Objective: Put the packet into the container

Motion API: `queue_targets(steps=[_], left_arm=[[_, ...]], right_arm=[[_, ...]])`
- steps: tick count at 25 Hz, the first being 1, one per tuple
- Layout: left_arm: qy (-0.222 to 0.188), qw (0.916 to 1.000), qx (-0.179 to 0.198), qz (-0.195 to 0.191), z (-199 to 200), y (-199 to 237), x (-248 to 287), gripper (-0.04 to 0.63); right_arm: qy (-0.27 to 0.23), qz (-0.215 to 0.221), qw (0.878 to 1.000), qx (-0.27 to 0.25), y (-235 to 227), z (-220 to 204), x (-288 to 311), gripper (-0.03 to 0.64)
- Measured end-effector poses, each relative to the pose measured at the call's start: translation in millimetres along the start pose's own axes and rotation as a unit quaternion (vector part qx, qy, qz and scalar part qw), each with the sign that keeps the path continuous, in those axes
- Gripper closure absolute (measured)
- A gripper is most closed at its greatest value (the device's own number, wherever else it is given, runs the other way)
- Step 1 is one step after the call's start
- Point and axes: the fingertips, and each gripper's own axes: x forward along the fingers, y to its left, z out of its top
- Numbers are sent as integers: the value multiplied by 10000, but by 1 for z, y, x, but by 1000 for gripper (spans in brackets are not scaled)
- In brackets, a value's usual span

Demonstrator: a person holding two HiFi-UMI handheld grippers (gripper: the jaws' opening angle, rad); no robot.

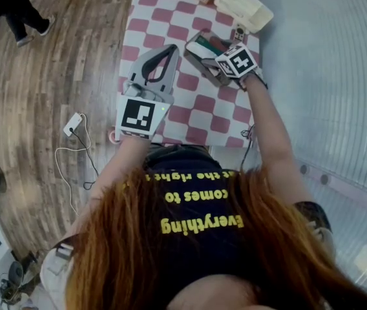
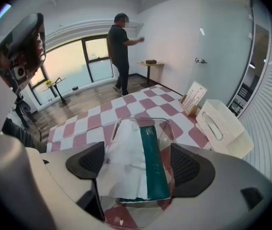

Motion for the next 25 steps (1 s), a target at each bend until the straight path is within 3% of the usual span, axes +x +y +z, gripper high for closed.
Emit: queue_targets(steps=[4,5,7,8,11,19,25], left_arm=[[12,10000,46,-34,0,-1,0,595],[13,10000,58,-44,-1,-1,1,595],[13,10000,72,-55,-1,-3,1,595],[9,10000,74,-57,-2,-3,1,595],[26,9999,72,-104,-3,-4,0,595],[45,9998,51,-200,-7,-7,-2,595],[64,9997,11,-250,-7,-7,-4,595]], right_arm=[[-174,96,9993,309,4,10,-6,189],[-215,19,9991,367,3,10,-8,238],[-372,-297,9976,506,-3,13,-11,434],[-463,-487,9961,578,-7,14,-14,497],[-700,-981,9906,653,-12,19,-19,600],[-1465,-1182,9758,1113,6,39,-34,601],[-2722,-1503,9435,1142,27,77,-79,601]])
